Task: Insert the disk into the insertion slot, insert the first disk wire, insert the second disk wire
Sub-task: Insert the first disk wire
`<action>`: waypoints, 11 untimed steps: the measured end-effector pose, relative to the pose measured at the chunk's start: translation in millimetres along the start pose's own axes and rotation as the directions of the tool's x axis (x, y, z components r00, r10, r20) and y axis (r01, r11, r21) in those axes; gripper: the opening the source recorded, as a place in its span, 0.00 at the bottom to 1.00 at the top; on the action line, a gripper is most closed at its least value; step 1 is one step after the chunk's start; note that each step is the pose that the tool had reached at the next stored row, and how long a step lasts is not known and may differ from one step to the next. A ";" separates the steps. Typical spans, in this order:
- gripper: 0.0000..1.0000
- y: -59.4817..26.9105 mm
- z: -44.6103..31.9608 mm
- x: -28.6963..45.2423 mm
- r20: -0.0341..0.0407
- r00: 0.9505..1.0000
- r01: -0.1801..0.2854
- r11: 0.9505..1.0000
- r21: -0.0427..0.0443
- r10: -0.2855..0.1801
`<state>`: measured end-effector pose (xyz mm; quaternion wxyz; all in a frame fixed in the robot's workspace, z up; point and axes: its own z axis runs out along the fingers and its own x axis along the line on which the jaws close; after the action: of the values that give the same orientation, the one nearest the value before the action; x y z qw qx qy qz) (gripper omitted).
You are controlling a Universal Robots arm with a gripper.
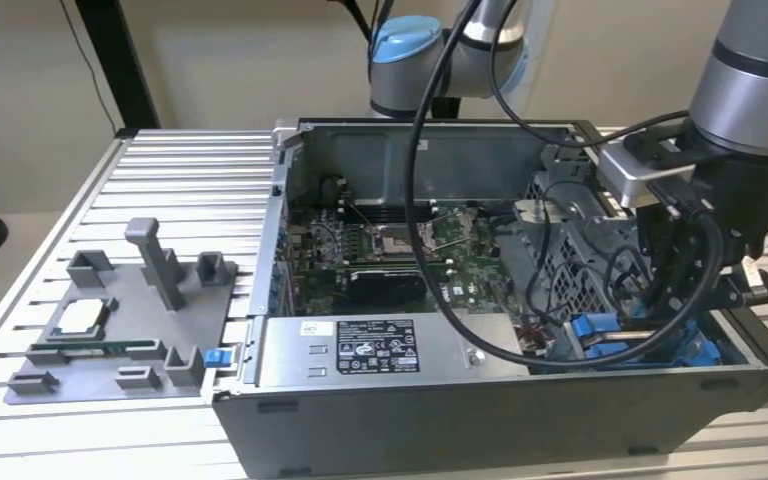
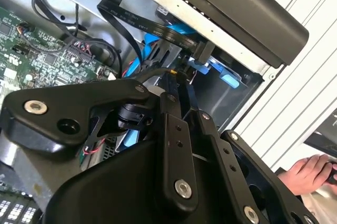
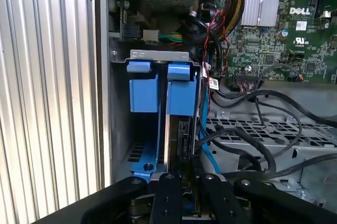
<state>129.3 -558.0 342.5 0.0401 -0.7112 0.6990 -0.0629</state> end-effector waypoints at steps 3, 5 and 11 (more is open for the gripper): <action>0.00 0.1 0.5 0.4 0.000 1.000 0.000 1.000 0.000 0.000; 0.00 0.1 1.1 0.4 0.000 1.000 0.000 1.000 0.000 0.000; 0.00 0.4 3.0 0.5 0.000 1.000 0.000 1.000 0.000 0.000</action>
<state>129.3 -558.6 339.5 0.0400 -0.7112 0.6990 -0.0630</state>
